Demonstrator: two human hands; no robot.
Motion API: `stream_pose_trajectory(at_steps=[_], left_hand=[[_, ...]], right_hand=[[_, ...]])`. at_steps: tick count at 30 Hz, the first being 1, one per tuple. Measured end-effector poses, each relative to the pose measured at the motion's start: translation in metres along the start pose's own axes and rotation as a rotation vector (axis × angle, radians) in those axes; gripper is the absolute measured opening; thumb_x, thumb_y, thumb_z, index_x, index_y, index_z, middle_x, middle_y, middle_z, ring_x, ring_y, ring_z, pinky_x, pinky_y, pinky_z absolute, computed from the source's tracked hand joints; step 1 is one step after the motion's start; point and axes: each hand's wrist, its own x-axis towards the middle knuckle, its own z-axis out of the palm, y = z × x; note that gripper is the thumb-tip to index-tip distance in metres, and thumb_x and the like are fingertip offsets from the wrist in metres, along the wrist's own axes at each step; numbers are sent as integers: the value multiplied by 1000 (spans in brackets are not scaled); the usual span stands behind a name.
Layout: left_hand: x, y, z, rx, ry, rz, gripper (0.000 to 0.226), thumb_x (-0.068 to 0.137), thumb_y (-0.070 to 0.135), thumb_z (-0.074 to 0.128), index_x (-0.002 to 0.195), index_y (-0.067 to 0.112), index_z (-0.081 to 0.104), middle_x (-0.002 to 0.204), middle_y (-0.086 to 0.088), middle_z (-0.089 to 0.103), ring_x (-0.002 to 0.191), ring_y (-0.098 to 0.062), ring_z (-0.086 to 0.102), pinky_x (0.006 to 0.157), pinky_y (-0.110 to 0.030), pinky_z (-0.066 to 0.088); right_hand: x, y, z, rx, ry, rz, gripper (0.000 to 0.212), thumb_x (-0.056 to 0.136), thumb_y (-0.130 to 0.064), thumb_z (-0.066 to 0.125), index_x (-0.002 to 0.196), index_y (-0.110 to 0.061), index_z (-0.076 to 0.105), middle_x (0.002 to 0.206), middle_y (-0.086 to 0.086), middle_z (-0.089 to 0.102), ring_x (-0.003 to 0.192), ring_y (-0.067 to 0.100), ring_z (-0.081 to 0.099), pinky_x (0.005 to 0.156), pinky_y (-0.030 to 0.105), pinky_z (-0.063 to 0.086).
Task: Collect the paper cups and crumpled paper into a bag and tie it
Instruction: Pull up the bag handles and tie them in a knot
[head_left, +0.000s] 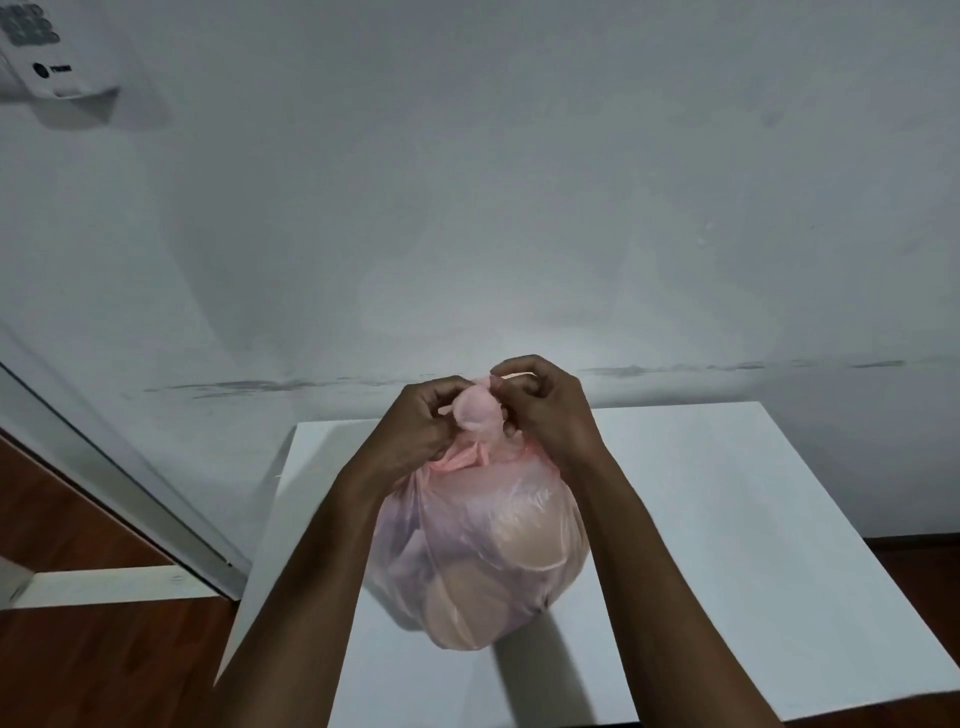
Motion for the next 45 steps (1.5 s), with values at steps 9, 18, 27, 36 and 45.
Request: stream_pose_trajectory(at_steps=[9, 18, 27, 36, 45], left_hand=[[4, -3, 11, -137, 187, -28, 26, 84, -6, 67, 76, 8, 47, 70, -1, 56, 41, -11, 28, 39, -19, 26], [11, -11, 16, -8, 282, -50, 41, 77, 25, 82, 80, 20, 41, 75, -4, 53, 49, -10, 40, 45, -24, 33], [1, -4, -29, 19, -211, -175, 45, 75, 27, 79, 113, 10, 63, 102, -18, 74, 97, -34, 71, 91, -43, 54], [5, -12, -28, -200, -14, -271, 9, 94, 3, 55, 95, 11, 58, 71, -12, 60, 58, -19, 56, 55, -24, 48], [15, -20, -28, -210, 7, -245, 29, 98, 39, 57, 110, 17, 72, 106, -17, 72, 94, -31, 68, 93, -46, 52]], right_hand=[[-8, 12, -2, 83, -117, 86, 12, 86, -4, 67, 94, -2, 75, 84, 20, 71, 73, 23, 66, 68, 32, 53], [-11, 18, 0, 146, -73, 97, 11, 81, -17, 76, 86, -7, 77, 82, 12, 70, 78, 22, 59, 76, 36, 49], [-14, 31, 20, 686, -165, 205, 18, 83, 0, 67, 101, 1, 69, 116, 28, 63, 112, 44, 55, 108, 62, 35], [-9, 17, 3, -176, -269, -164, 26, 79, 14, 60, 92, -3, 75, 92, 6, 73, 83, 15, 66, 76, 24, 51], [-4, 36, 20, -773, 242, -619, 20, 75, 3, 71, 88, -11, 79, 86, -5, 45, 65, 1, 40, 63, 1, 32]])
